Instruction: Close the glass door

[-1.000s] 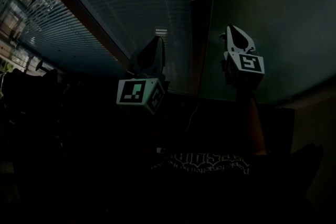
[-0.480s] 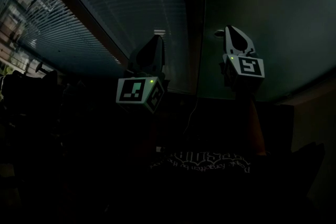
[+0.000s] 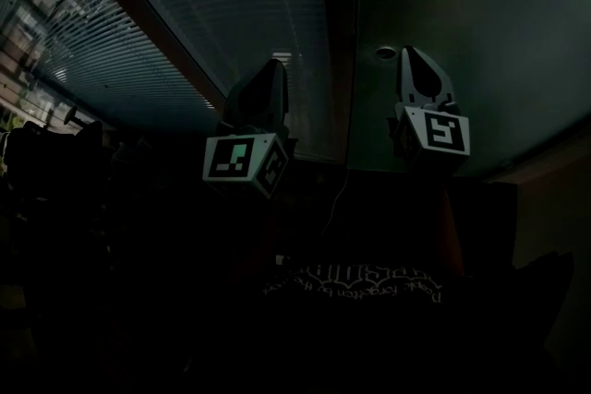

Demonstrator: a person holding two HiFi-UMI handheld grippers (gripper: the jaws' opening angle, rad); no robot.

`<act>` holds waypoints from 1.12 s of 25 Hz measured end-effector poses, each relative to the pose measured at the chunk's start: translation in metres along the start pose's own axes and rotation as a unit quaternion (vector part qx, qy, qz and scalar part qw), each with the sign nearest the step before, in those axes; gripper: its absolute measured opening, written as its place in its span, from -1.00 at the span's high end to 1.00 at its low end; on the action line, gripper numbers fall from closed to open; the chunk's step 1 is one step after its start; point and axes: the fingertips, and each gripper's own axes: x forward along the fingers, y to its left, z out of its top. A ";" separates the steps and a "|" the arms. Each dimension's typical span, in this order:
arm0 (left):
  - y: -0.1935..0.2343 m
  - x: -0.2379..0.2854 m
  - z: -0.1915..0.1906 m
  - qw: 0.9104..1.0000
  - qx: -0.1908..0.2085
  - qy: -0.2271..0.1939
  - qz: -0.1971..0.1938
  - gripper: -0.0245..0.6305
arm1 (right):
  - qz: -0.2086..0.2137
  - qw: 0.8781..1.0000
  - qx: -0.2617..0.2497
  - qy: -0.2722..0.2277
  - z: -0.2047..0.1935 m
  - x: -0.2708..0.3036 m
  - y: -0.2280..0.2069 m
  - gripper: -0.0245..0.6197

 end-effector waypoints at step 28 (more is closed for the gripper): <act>0.004 -0.001 -0.006 1.000 -0.004 0.004 0.005 0.94 | -0.003 1.000 -0.008 0.017 -0.005 -0.008 0.001 0.92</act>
